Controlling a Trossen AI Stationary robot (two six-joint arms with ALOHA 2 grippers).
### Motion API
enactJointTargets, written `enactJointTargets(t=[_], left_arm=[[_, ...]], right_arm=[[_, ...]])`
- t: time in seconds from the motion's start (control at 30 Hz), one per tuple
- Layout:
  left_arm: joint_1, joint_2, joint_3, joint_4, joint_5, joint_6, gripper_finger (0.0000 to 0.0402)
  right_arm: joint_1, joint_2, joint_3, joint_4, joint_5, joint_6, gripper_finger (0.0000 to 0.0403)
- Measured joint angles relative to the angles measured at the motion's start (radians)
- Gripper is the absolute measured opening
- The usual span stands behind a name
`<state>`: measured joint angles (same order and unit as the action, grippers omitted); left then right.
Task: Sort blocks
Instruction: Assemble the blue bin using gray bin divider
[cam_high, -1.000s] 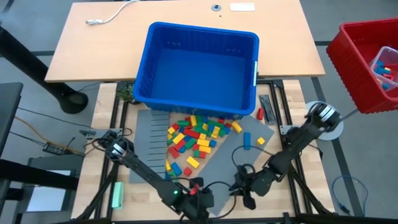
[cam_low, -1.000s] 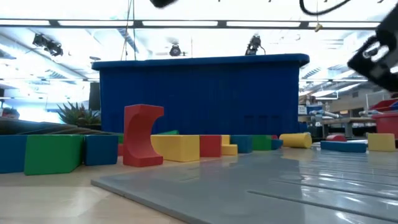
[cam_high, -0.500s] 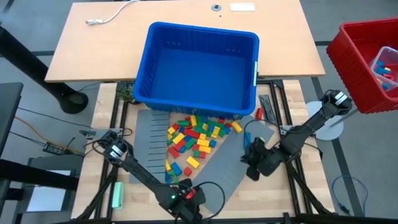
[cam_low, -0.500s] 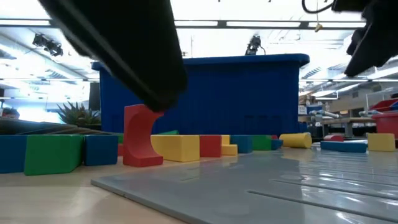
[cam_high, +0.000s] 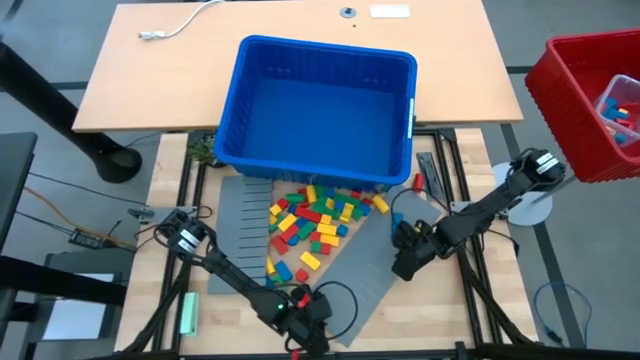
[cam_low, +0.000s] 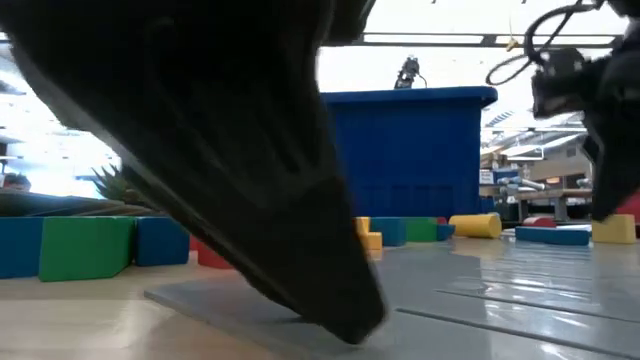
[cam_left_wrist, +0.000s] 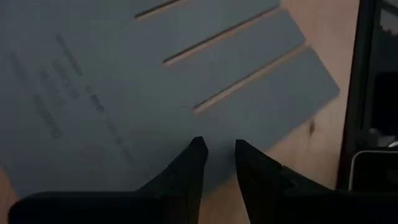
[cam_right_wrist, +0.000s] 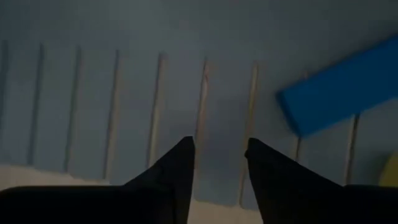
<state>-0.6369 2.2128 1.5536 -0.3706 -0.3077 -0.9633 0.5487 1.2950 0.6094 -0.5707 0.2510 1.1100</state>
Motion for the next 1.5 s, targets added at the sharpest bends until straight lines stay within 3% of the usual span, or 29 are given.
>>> enactJointTargets(t=[0.2, 0.53, 0.8, 0.97, 1.2, 1.37, 1.5], left_arm=[[-0.004, -0.003, -0.016, -0.076, 0.021, -0.042, 0.0103], [-0.042, -0.015, 0.004, -0.306, 0.001, -0.255, 0.0103], [-0.078, -0.083, 0.032, -0.581, -0.119, -0.392, 0.0103], [-0.078, -0.121, 0.037, -0.563, -0.153, -0.402, 0.0103], [-0.107, -0.186, 0.095, -0.530, -0.241, -0.463, 0.0103], [-0.132, -0.196, 0.093, -0.402, -0.243, -0.505, 0.0103], [-0.138, -0.194, 0.050, -0.277, -0.251, -0.592, 0.0103]], right_arm=[[0.040, 0.075, -0.034, 0.110, -0.061, 0.065, 0.0155], [0.098, 0.204, -0.036, 0.453, -0.062, 0.151, 0.0124], [0.079, 0.261, -0.035, 0.633, 0.008, 0.129, 0.0109], [0.040, 0.229, -0.038, 0.626, 0.019, 0.074, 0.0100], [0.018, 0.056, -0.037, 0.619, -0.012, -0.071, 0.0094], [0.045, -0.050, -0.037, 0.617, -0.014, -0.248, 0.0093], [0.076, -0.050, -0.037, 0.629, 0.013, -0.412, 0.0093]])
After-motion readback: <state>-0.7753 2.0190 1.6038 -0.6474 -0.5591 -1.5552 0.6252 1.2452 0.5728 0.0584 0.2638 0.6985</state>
